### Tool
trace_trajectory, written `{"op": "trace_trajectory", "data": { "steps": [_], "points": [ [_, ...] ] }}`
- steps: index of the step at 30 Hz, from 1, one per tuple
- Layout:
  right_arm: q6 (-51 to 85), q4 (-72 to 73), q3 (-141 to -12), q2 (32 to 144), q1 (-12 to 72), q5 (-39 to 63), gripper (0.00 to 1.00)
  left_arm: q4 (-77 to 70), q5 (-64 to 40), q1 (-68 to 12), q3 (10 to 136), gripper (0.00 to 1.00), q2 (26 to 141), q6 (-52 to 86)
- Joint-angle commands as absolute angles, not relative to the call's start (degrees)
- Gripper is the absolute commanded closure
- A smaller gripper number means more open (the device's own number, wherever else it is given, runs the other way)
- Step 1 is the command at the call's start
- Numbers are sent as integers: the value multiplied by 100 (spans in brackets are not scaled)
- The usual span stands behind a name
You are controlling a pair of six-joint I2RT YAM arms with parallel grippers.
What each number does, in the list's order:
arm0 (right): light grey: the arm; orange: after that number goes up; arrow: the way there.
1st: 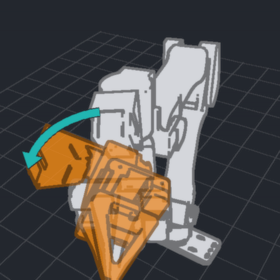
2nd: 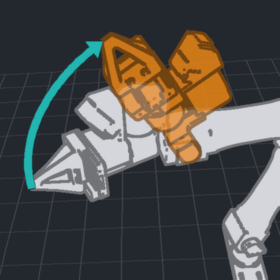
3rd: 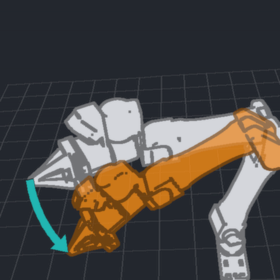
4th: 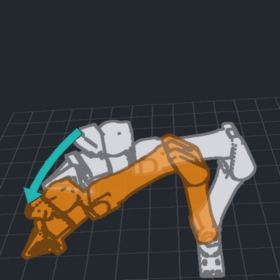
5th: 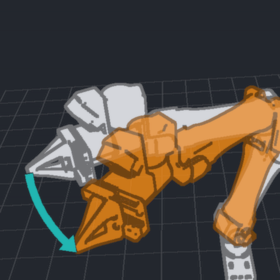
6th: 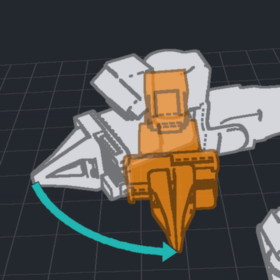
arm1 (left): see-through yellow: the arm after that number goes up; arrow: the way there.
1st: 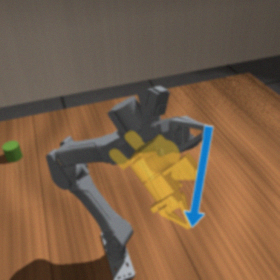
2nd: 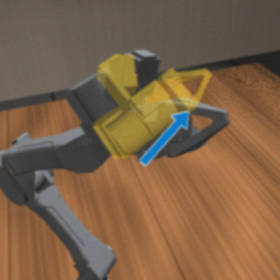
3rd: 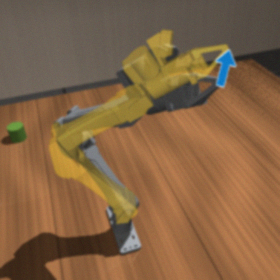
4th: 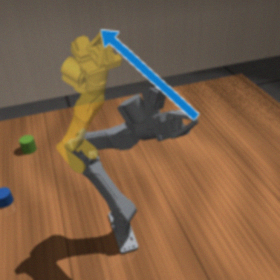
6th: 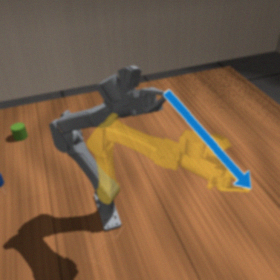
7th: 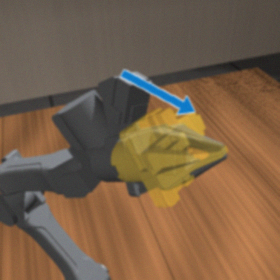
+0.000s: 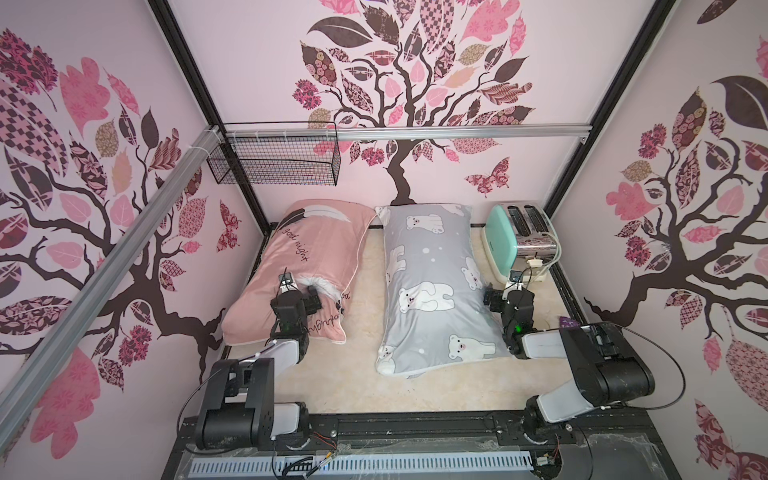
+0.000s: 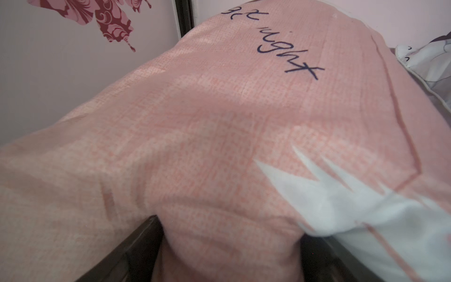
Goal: Zip up pillowcases
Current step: Reset both arms
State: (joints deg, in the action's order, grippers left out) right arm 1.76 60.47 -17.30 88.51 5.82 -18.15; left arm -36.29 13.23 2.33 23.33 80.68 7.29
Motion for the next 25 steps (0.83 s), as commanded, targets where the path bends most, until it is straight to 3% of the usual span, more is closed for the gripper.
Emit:
{"op": "trace_trajectory", "data": {
  "steps": [1,3,6,25],
  "points": [
    [353,7493,-1359,9135,385,-1533,1,-4456,757,302,2406,10,8630,521],
    [421,6472,-1617,8819,385,-1476,0,-4420,814,230,2390,9,8719,463],
    [407,6832,-1539,8957,387,-1580,0,-5128,1131,34,2195,2,8993,316],
    [419,6550,-1597,8858,413,-1568,1,-4949,1125,29,2215,2,8921,327]
  ]
}}
